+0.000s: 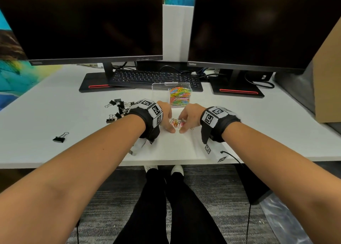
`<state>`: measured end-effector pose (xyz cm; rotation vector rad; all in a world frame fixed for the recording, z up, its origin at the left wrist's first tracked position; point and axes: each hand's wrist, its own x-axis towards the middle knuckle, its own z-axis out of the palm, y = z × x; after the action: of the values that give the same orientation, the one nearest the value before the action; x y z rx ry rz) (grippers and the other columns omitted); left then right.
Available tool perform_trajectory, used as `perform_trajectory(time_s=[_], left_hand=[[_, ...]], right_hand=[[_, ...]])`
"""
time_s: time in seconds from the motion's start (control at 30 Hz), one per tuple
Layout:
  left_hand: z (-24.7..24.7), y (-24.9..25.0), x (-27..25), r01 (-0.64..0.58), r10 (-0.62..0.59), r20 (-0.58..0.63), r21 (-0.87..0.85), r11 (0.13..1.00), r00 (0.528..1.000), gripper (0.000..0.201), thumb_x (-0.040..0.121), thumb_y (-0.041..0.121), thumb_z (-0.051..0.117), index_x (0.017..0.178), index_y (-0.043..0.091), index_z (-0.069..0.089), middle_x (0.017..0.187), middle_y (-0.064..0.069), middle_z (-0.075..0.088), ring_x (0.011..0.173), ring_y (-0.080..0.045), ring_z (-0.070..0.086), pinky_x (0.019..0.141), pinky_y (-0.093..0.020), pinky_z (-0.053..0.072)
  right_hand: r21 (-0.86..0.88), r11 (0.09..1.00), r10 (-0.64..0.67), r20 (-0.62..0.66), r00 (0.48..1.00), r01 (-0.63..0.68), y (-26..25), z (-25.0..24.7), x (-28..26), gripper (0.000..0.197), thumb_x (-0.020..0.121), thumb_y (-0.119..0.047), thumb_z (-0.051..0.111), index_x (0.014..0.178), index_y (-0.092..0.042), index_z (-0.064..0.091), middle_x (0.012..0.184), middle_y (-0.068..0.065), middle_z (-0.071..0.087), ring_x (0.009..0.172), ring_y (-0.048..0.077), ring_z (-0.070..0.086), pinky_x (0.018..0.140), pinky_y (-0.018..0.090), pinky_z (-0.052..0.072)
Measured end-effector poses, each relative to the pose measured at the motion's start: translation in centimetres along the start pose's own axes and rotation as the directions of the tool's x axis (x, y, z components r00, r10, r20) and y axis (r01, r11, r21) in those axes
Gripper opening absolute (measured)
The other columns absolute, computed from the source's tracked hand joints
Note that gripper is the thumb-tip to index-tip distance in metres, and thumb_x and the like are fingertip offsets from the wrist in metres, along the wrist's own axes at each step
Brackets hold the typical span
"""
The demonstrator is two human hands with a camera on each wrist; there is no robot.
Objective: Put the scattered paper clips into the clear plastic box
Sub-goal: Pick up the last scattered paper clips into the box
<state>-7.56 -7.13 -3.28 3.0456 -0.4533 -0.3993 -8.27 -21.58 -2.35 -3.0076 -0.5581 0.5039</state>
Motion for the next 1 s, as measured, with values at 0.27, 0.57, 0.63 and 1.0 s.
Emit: perform_trajectory(time_s=[0.27, 0.57, 0.63, 1.0], left_hand=[[-0.9, -0.4, -0.2, -0.039, 0.036, -0.030, -0.107, 0.994, 0.999, 0.047, 0.076, 0.024, 0.077, 0.120, 0.016, 0.065, 0.116, 0.001, 0.068, 0.107, -0.016, 0.062, 0.091, -0.023, 0.046], [-0.5, -1.4, 1.1, 0.055, -0.058, 0.084, 0.038, 0.998, 0.995, 0.083, 0.065, 0.054, 0.078, 0.133, 0.012, 0.052, 0.131, -0.004, 0.056, 0.116, -0.025, 0.056, 0.099, -0.035, 0.046], [-0.6, -1.1, 1.3, 0.045, -0.049, 0.085, 0.050, 0.998, 0.995, 0.085, 0.063, 0.057, 0.078, 0.132, 0.014, 0.052, 0.131, -0.003, 0.055, 0.116, -0.024, 0.056, 0.100, -0.036, 0.046], [-0.7, -1.3, 2.6, 0.012, -0.017, 0.107, 0.054, 0.998, 0.994, 0.107, 0.031, 0.073, 0.077, 0.126, 0.029, 0.056, 0.131, 0.006, 0.053, 0.116, -0.022, 0.055, 0.100, -0.041, 0.045]], right_hand=[[-0.008, 1.000, -0.023, -0.102, 0.994, 0.022, -0.6, -0.1, 0.3, 0.044, 0.079, -0.029, 0.074, 0.119, -0.014, 0.066, 0.115, 0.005, 0.067, 0.108, 0.022, 0.059, 0.082, 0.023, 0.043], [0.003, 0.997, -0.076, -0.082, 0.994, 0.077, -0.7, 0.2, 0.4, 0.041, 0.085, -0.029, 0.067, 0.123, -0.017, 0.064, 0.122, 0.002, 0.065, 0.114, 0.019, 0.056, 0.084, 0.020, 0.038], [0.020, 0.996, -0.083, -0.100, 0.991, 0.086, -0.5, 0.1, 0.5, 0.033, 0.086, -0.024, 0.066, 0.117, -0.016, 0.068, 0.116, 0.002, 0.069, 0.106, 0.017, 0.058, 0.078, 0.016, 0.036], [0.032, 0.997, -0.071, -0.119, 0.990, 0.075, 0.0, -0.4, 1.7, 0.023, 0.084, -0.010, 0.067, 0.106, -0.009, 0.072, 0.107, 0.006, 0.071, 0.103, 0.019, 0.063, 0.084, 0.019, 0.043]])
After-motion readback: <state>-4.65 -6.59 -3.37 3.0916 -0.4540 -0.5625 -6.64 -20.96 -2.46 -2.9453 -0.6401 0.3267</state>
